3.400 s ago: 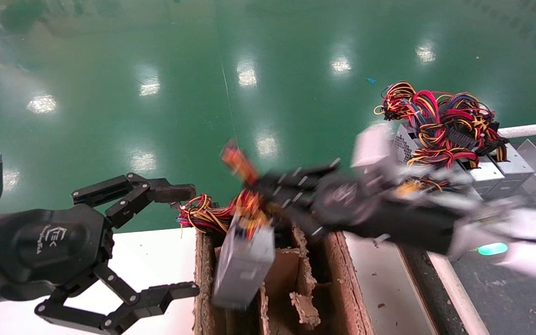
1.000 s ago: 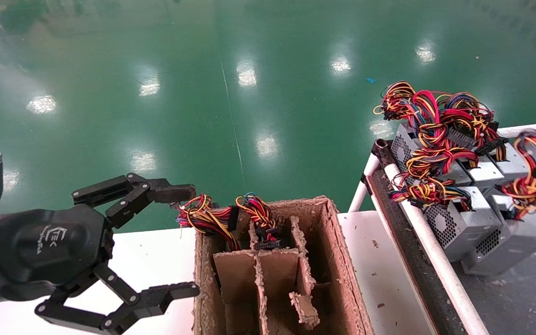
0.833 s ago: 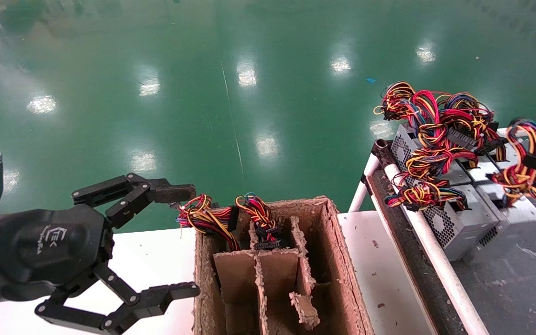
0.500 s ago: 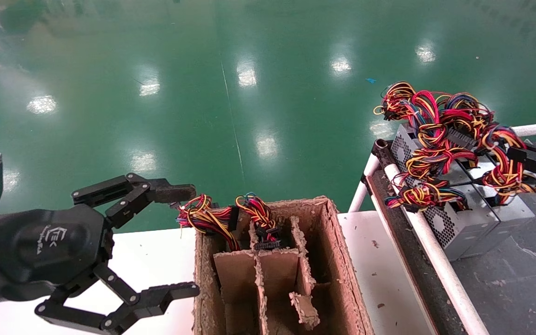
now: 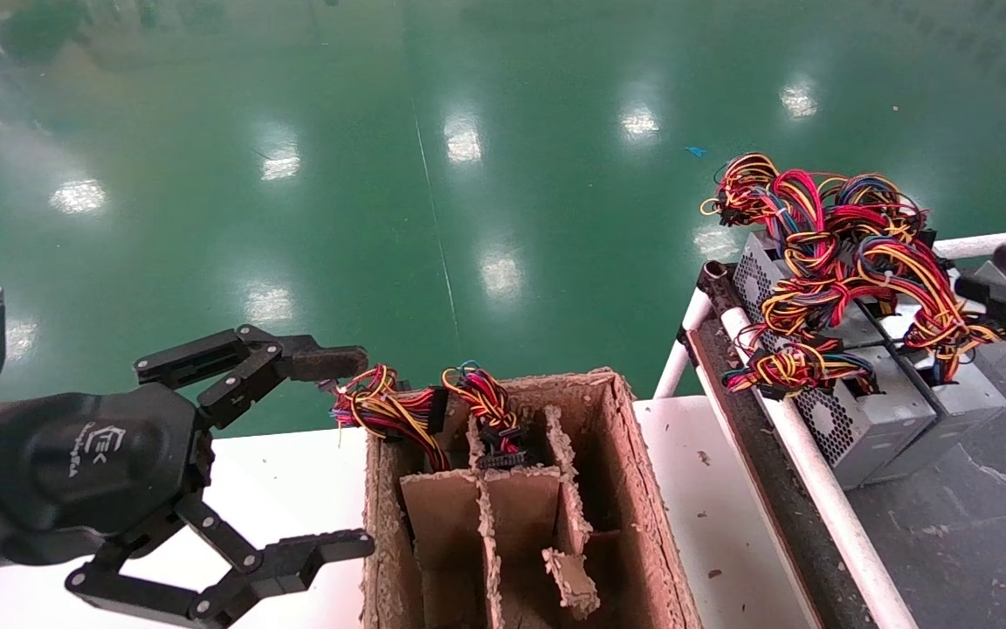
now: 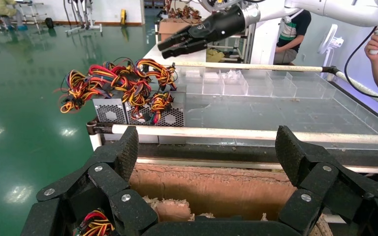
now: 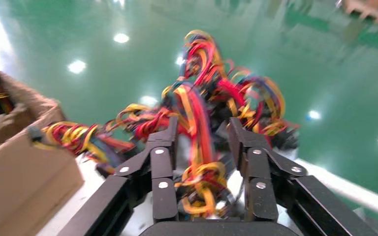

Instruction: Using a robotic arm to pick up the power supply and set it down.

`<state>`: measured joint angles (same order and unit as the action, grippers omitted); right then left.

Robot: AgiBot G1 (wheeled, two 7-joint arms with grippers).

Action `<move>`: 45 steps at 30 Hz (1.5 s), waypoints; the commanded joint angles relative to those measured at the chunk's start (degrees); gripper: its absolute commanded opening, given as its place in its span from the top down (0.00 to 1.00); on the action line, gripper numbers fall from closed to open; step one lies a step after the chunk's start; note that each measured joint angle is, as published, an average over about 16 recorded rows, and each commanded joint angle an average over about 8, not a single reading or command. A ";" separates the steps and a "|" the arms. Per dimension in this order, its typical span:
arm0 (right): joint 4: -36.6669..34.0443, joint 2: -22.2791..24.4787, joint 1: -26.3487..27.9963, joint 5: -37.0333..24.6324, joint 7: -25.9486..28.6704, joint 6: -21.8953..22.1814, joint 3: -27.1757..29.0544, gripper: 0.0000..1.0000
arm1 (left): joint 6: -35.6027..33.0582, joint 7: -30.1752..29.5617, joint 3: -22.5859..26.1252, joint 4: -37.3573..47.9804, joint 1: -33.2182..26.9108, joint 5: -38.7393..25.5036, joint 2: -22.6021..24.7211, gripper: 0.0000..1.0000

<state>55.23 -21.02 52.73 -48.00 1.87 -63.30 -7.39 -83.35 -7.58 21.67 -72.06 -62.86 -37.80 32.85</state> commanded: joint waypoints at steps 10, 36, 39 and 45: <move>2.83 -1.87 1.00 0.34 0.25 -1.70 -0.94 0.00 | 0.01 0.00 0.00 0.01 0.01 0.00 0.00 0.00; 10.58 -7.93 4.91 3.24 4.56 -12.04 -4.78 0.00 | 0.01 0.01 0.00 0.01 0.00 0.01 0.00 0.00; 11.48 -8.63 5.37 3.57 5.06 -13.23 -5.22 0.00 | 0.01 0.01 0.00 0.01 0.00 0.01 0.00 0.00; 13.27 -10.03 6.27 4.24 6.06 -15.62 -6.11 0.00 | 0.01 0.01 0.01 0.01 0.00 0.01 -0.01 0.00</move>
<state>68.50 -31.05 59.00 -43.76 7.93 -78.93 -13.51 -83.34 -7.57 21.68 -72.04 -62.86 -37.79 32.84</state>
